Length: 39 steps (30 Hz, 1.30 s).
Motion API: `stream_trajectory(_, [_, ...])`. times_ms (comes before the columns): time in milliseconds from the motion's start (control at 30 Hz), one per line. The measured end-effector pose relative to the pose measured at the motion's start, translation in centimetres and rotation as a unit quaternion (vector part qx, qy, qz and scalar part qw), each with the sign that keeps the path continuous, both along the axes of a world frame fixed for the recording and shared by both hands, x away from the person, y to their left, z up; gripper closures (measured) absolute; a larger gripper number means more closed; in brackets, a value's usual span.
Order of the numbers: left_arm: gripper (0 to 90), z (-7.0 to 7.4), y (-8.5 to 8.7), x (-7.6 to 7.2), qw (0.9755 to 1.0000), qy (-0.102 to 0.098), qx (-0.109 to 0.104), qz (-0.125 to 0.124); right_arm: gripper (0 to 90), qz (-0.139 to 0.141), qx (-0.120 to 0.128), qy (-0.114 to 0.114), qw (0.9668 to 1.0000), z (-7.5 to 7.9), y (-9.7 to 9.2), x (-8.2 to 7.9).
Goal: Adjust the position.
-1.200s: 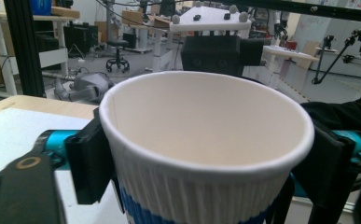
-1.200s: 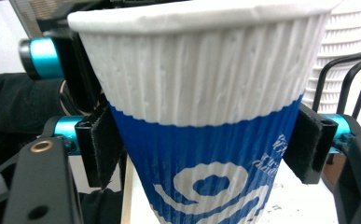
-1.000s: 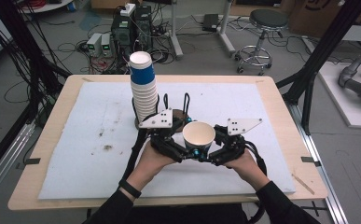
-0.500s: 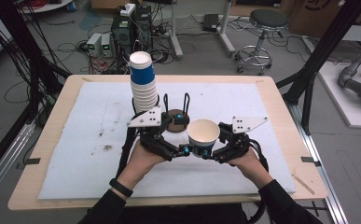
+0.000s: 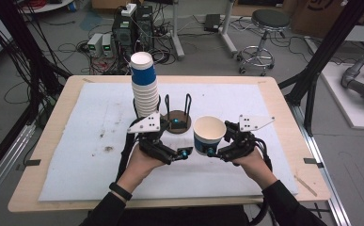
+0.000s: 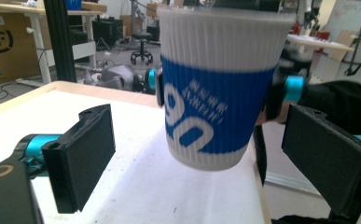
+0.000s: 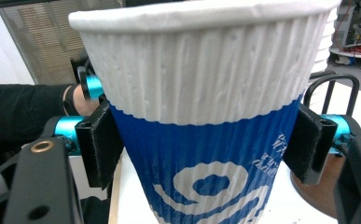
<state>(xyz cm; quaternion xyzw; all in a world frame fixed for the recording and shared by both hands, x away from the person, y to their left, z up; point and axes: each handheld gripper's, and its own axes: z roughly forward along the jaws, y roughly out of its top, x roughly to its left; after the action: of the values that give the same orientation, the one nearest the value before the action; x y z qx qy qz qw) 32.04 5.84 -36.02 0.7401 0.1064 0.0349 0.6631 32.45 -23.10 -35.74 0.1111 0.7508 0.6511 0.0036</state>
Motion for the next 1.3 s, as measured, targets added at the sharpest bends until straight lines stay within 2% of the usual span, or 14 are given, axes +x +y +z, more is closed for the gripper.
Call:
stream_trajectory(367, [9.6, -1.7, -2.4, -0.1, 0.9994, 0.017, 0.023, -0.021, 24.7, 0.006, 0.008, 0.003, 0.9999, 0.0, 0.4, -0.2])
stream_trajectory(700, [10.1, -2.3, -3.8, -0.1, 0.9991, 0.022, 0.025, -0.026, 24.6, 0.014, 0.006, 0.006, 0.9999, -0.1, 1.0, -0.5])
stream_trajectory(833, [18.4, -2.3, -3.8, -0.2, 0.9991, 0.020, 0.025, -0.028, 24.6, 0.018, 0.001, 0.005, 0.9998, -0.2, 1.3, -0.6])
stream_trajectory(933, [28.4, -2.2, -3.8, -0.4, 0.9990, 0.013, 0.023, -0.035, 24.6, 0.017, 0.002, 0.004, 0.9998, -0.2, 1.3, -0.6])
stream_trajectory(1167, [29.5, -2.3, -3.7, -0.5, 0.9991, 0.008, 0.024, -0.032, 23.0, 0.018, -0.001, 0.001, 0.9998, -0.3, 1.3, -0.6])
stream_trajectory(1300, [29.5, -2.5, -3.8, -0.4, 0.9989, 0.009, 0.032, -0.033, 19.0, 0.013, 0.002, 0.002, 0.9999, 0.0, 1.2, -0.6])
